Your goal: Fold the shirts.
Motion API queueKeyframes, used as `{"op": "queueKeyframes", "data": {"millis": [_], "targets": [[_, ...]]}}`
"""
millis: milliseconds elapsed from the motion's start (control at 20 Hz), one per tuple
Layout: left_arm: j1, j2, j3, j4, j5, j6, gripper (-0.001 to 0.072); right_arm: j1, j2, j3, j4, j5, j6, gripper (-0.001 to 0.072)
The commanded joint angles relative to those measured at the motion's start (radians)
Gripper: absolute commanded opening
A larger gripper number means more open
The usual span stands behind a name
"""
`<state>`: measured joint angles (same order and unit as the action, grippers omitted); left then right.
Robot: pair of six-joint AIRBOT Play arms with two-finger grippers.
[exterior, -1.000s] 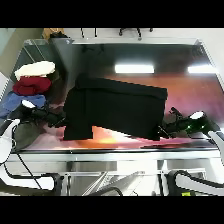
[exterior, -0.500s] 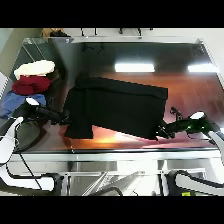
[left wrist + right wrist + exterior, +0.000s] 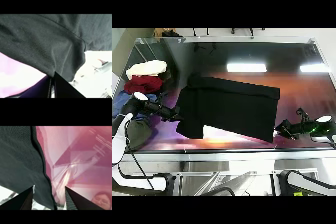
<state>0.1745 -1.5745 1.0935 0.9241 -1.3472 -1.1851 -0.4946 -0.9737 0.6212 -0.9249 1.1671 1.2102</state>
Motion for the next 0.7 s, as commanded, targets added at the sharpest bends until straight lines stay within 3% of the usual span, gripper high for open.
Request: {"op": "queueKeyframes", "data": {"millis": [0, 350, 400, 450, 500, 650], "targets": [[0.001, 0.0, 0.006, -0.002, -0.015, -0.006, 0.0013, 0.068, -0.031, -0.014, 0.014, 0.002, -0.007, 0.0499], [0.001, 0.039, 0.006, 0.001, -0.04, -0.01, 0.0013, 0.216, -0.061, -0.013, 0.088, -0.053, -0.023, 0.0496], [0.008, 0.059, 0.006, 0.001, -0.041, -0.011, 0.0012, 0.206, -0.061, -0.009, 0.089, -0.049, -0.033, 0.0366], [0.015, 0.083, 0.002, 0.003, -0.041, -0.02, 0.0012, 0.195, -0.061, -0.005, 0.088, -0.04, -0.036, 0.0125], [0.027, 0.111, -0.018, 0.005, -0.04, -0.034, 0.0012, 0.176, -0.061, 0.002, 0.088, -0.028, -0.037, 0.0026], [0.055, 0.191, -0.117, 0.113, -0.05, -0.101, 0.0012, 0.113, -0.061, 0.052, 0.063, -0.017, -0.038, 0.0025]]}}
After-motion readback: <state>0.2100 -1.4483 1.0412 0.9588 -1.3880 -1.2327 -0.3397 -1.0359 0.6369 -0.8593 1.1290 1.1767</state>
